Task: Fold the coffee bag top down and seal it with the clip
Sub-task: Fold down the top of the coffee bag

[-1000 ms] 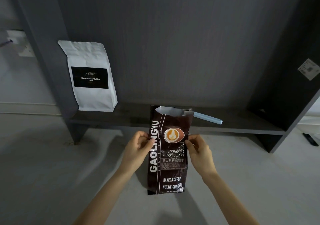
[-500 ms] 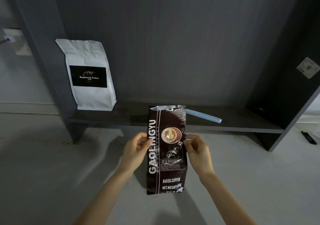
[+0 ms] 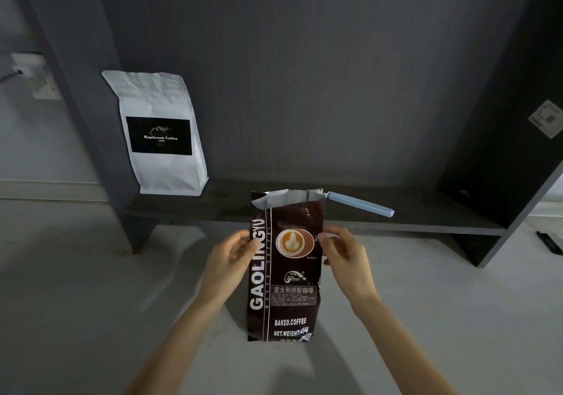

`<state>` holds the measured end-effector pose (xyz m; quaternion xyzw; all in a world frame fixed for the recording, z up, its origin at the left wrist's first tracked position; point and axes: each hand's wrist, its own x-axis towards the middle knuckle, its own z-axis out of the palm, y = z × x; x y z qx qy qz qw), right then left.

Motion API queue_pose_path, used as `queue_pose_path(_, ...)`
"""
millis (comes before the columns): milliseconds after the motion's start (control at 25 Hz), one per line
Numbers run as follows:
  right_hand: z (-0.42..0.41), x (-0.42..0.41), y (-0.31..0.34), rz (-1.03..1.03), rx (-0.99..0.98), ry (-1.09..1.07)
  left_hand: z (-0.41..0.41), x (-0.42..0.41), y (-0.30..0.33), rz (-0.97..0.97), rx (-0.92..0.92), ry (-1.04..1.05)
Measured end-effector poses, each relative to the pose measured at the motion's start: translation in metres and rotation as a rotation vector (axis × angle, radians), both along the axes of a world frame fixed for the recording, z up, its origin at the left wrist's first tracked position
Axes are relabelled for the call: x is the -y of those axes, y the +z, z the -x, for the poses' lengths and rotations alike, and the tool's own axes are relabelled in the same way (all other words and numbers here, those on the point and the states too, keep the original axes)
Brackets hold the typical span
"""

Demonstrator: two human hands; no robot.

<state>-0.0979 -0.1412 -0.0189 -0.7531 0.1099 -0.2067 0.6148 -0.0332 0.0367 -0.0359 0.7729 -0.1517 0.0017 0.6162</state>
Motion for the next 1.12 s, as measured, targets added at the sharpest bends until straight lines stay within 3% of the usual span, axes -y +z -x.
queue_pose_path(680, 0.005, -0.007, -0.008, -0.005, 0.085, 0.095, 0.007, -0.007, 0.014, 0.049, 0.113, -0.080)
queue_pose_path(920, 0.013, -0.003, 0.005, -0.035, -0.005, 0.164, 0.008, -0.009, 0.021, 0.152, 0.007, -0.125)
queue_pose_path(1120, 0.012, -0.007, 0.000, 0.028, 0.051, 0.187, 0.011, -0.011, 0.024, 0.091, -0.046, -0.202)
